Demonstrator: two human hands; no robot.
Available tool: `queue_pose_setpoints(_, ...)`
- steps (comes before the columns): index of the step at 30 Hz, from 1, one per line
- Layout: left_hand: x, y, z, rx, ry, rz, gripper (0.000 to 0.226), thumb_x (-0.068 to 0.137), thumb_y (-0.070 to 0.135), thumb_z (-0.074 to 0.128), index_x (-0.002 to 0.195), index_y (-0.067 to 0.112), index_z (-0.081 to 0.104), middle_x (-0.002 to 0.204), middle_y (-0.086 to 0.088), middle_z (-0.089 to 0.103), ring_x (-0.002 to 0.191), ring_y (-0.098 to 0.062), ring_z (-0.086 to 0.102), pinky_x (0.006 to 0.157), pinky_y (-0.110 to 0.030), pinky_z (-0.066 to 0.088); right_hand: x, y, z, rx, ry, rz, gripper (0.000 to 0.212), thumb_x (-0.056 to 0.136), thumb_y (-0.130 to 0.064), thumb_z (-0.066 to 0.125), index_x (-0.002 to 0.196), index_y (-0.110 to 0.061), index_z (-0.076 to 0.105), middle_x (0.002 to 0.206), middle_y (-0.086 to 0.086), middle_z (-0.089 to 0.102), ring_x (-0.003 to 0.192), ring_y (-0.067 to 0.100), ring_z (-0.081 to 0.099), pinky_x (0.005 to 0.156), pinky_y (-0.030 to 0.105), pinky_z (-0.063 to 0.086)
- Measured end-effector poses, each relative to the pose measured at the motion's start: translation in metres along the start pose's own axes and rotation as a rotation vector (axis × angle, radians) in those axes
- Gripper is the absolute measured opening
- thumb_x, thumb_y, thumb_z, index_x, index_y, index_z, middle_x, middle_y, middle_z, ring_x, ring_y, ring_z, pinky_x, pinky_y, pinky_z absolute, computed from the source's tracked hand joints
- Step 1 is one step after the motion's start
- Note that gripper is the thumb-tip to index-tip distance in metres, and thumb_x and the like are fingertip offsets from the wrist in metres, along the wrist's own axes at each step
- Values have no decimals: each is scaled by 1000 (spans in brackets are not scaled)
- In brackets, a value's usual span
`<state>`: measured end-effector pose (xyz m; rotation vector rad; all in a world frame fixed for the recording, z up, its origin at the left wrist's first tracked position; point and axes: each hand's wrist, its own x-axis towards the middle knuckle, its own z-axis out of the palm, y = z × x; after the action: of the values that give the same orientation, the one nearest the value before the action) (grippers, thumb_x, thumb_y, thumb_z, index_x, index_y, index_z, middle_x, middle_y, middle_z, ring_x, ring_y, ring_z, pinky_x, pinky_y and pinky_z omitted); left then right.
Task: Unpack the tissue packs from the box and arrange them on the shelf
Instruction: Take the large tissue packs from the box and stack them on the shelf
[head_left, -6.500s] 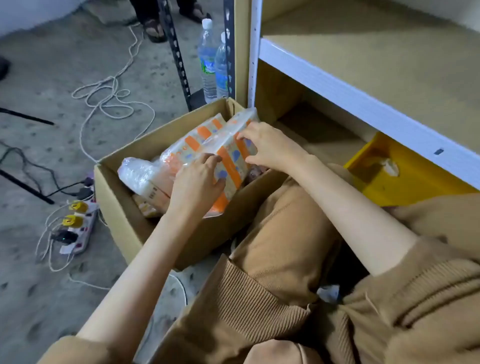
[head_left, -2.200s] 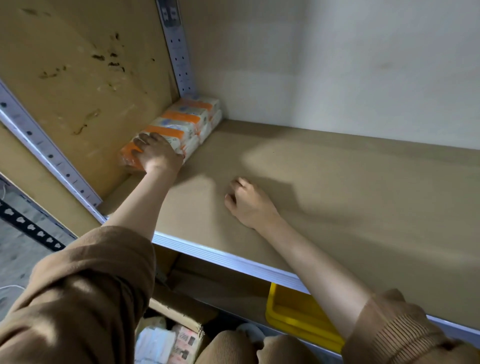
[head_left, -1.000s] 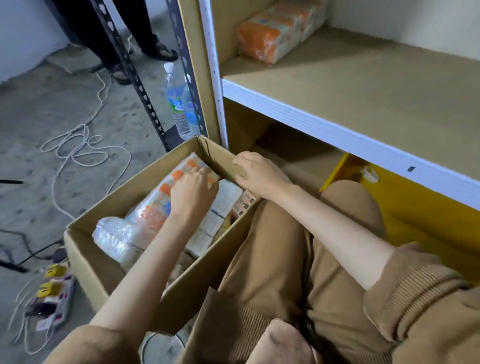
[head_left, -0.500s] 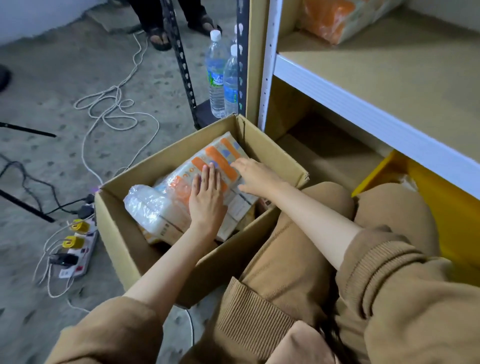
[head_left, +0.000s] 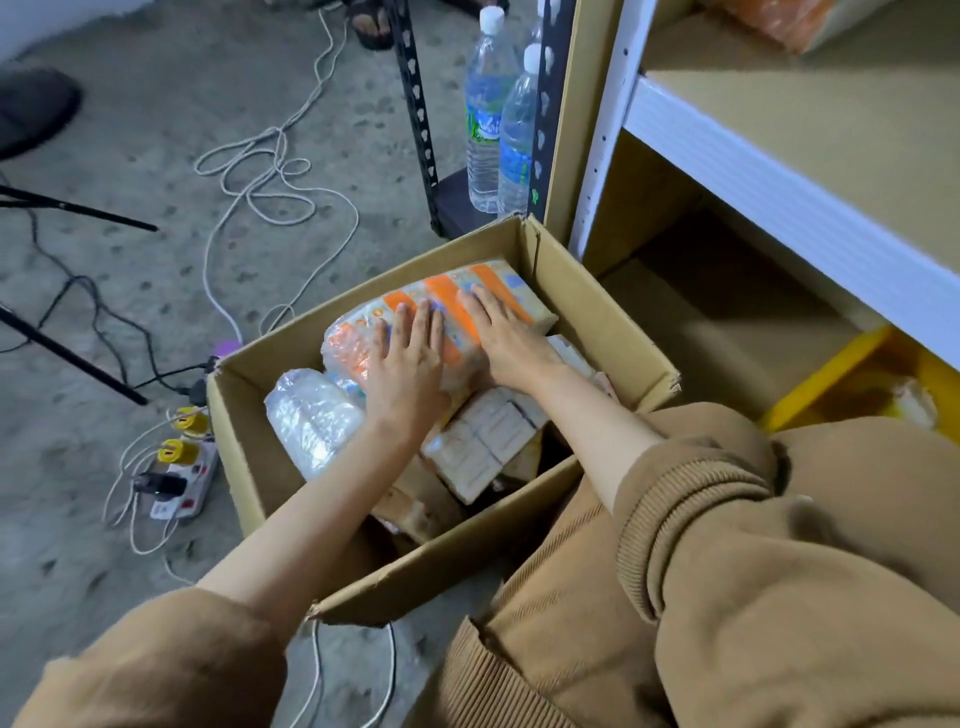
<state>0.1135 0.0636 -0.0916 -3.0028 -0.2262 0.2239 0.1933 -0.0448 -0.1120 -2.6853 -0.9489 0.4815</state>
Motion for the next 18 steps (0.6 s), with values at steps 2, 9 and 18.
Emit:
queue_pose_setpoints(2,4,-3,-1,35,-20,8,81,91,32,53,150,8,3,160,-8,7,148,-29,7,120,-43,10,3,2,1,-5,15,-20,76,90,8,41,151,-9,-1,160,11,0,148,26,7,117,34,21)
queue_pose_setpoints(9,14,-11,-13,76,-1,53,76,47,24,87,115,-1,63,118,-18,68,107,-34,66,85,-40,55,7,6,-7,-27,71,-68,65,92,2,41,150,-9,15,159,8,17,147,19,17,118,26,17)
queue_pose_setpoints(18,-13,-22,-40,-88,76,52,63,86,19,60,141,3,36,151,-11,37,140,-30,33,111,-41,31,-21,-16,-47,-172,82,-126,63,90,-11,51,147,-8,23,154,9,29,143,20,28,114,33,29)
